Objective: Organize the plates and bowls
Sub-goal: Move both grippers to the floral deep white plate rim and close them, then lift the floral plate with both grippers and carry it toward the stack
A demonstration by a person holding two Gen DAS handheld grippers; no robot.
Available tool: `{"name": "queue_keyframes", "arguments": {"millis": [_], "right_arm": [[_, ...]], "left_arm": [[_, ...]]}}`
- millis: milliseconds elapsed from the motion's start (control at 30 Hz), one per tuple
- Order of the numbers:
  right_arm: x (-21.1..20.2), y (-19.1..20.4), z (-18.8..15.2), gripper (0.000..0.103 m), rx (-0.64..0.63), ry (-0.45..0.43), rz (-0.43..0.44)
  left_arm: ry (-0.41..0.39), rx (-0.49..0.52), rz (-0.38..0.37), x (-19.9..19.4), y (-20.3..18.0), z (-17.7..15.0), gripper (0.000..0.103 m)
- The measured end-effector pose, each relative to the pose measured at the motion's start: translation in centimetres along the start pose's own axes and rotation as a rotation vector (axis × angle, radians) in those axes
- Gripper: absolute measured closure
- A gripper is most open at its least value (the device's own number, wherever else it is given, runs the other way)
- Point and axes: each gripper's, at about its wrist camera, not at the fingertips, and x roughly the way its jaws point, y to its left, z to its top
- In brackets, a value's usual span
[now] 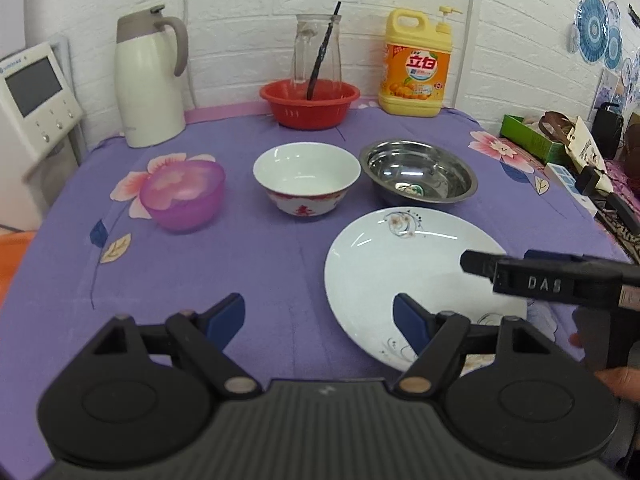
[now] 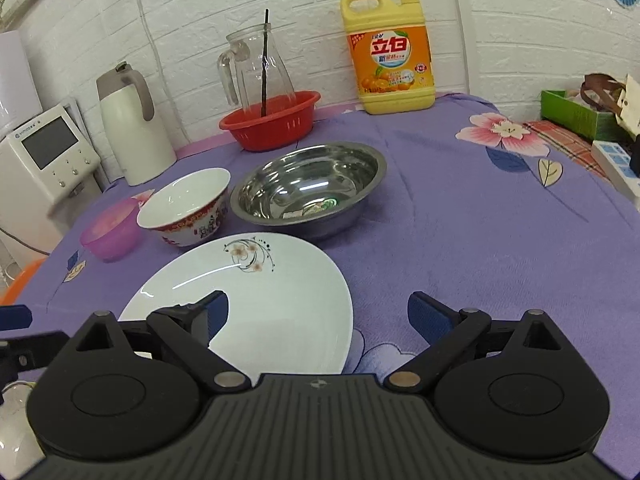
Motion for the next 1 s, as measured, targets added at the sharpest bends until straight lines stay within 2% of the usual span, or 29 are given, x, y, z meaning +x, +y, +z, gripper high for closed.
{"name": "queue_keyframes", "arguments": {"millis": [100, 233, 367, 667, 833, 1000], "right_arm": [[0.1, 0.2, -0.2, 0.000, -0.031, 0.005, -0.027], [0.7, 0.8, -0.7, 0.000, -0.075, 0.030, -0.040], [1.7, 2.0, -1.3, 0.000, -0.151, 0.069, -0.065], [1.8, 1.7, -1.6, 0.000, -0.173, 0.059, -0.037], [1.7, 2.0, -1.6, 0.000, -0.165, 0.071, -0.050], [1.6, 2.6, -1.8, 0.000, -0.173, 0.062, -0.043]], "left_arm": [[0.033, -0.034, -0.062, 2.7, 0.2, 1.1, 0.027], [0.113, -0.020, -0.070, 6.2, -0.5, 1.5, 0.028], [0.142, 0.001, -0.071, 7.9, -0.9, 1.3, 0.030], [0.145, -0.007, -0.064, 8.7, -0.2, 0.7, 0.030], [0.142, -0.008, -0.065, 8.7, -0.4, 0.6, 0.030], [0.125, 0.004, -0.071, 8.6, -1.2, 0.3, 0.035]]}}
